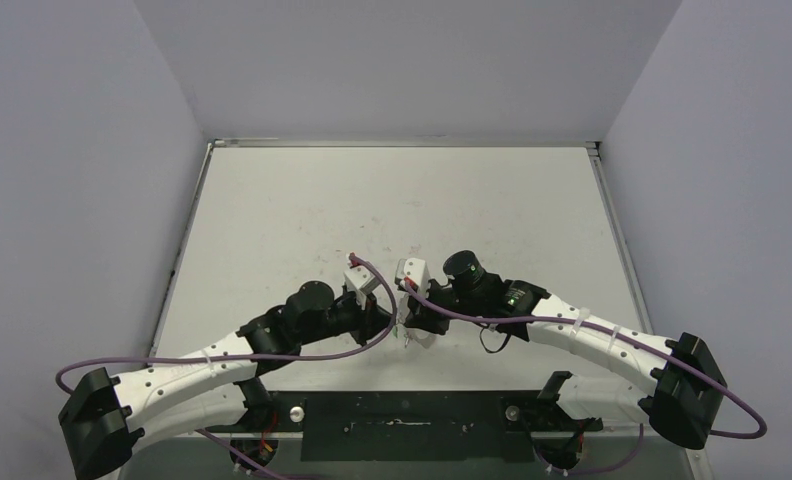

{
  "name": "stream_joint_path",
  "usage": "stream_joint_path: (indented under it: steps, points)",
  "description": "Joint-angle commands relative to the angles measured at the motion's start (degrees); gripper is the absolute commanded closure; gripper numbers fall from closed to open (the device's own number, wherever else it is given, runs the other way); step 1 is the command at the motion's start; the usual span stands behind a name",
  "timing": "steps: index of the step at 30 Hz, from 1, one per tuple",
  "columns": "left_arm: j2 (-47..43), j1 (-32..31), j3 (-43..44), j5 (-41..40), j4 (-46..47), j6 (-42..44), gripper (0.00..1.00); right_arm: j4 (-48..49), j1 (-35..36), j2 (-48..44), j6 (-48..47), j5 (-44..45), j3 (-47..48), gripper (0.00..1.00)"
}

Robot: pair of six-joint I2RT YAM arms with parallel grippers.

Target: Put the keys on the keyring

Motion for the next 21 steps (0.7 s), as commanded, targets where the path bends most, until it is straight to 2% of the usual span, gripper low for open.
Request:
stream_joint_path:
  steps: [1,10,13,15,16,19,21]
  points:
    - [-1.1,-0.2,-0.3,-1.3,1.0,-0.4,1.0,3.8,0.6,-1.3,-0.1,-1.3,2.3,1.0]
    - [-1.6,-0.2,-2.1,-0.9,2.2,-0.9,1.0,7.3,0.6,-3.2,0.2,-2.5,0.5,1.0]
    - [-2.3,-0.2,-2.3,-1.0,2.6,-0.1,0.84,7.8,0.6,-3.4,0.2,-2.8,0.2,1.0]
    - [-3.3,-0.2,-2.6,-0.7,2.8,0.8,0.82,8.0,0.6,-3.6,0.2,-2.9,0.0,1.0]
    - [-3.7,-0.2,-2.9,-0.6,3.2,1.1,0.83,8.2,0.5,-3.5,0.2,-3.0,-0.1,1.0]
    - [-5.5,-0.3,-3.9,0.0,4.8,1.6,0.96,8.1,0.5,-3.6,0.0,-2.9,-0.2,1.0]
    - [-6.5,-0.3,-4.1,0.0,5.3,1.6,1.0,8.1,0.4,-3.7,-0.2,-2.6,-0.3,1.0]
